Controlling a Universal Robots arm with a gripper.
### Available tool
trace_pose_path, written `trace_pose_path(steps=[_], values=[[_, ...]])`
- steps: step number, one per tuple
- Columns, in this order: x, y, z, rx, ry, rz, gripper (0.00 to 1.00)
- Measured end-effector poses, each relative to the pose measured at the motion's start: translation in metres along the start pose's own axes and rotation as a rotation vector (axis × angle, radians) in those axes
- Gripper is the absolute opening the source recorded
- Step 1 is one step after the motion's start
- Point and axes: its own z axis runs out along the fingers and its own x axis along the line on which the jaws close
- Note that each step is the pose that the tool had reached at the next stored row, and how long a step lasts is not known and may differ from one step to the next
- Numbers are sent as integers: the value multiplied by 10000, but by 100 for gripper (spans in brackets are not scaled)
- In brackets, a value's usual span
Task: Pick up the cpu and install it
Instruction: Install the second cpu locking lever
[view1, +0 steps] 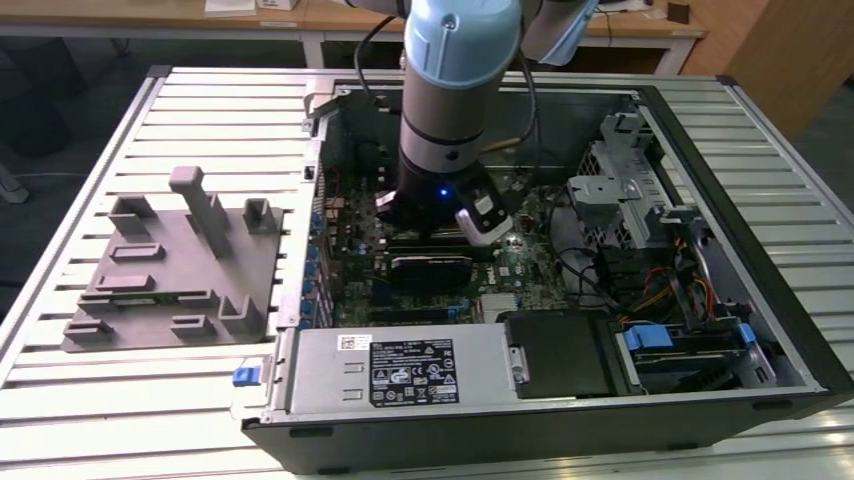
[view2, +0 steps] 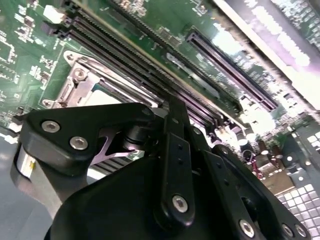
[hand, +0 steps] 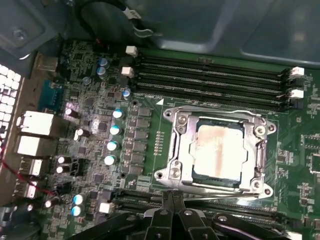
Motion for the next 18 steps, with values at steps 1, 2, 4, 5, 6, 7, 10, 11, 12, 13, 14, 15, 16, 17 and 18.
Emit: trace_pose_path(steps=[1,2,4,5,6,7,10,11,12,13,14,15,16,17,18], values=[[13,-4,1,-6,-1,-1,11],[22,-6,3,-15,-2,-1,11],[31,-6,13,-54,-8,-3,11],[36,-6,18,-76,-10,-3,11],[41,-7,24,-102,-14,-4,11],[45,-8,31,-131,-18,-6,11],[56,-10,49,-229,-31,-14,11],[57,-10,53,-274,-37,-17,11],[60,-10,57,-329,-43,-20,11],[61,-10,58,-380,-48,-22,11],[62,-11,60,-430,-54,-25,11],[62,-11,62,-475,-59,-27,11],[64,-11,64,-516,-64,-29,11],[65,-11,66,-549,-68,-31,11],[67,-11,68,-579,-71,-35,11]])
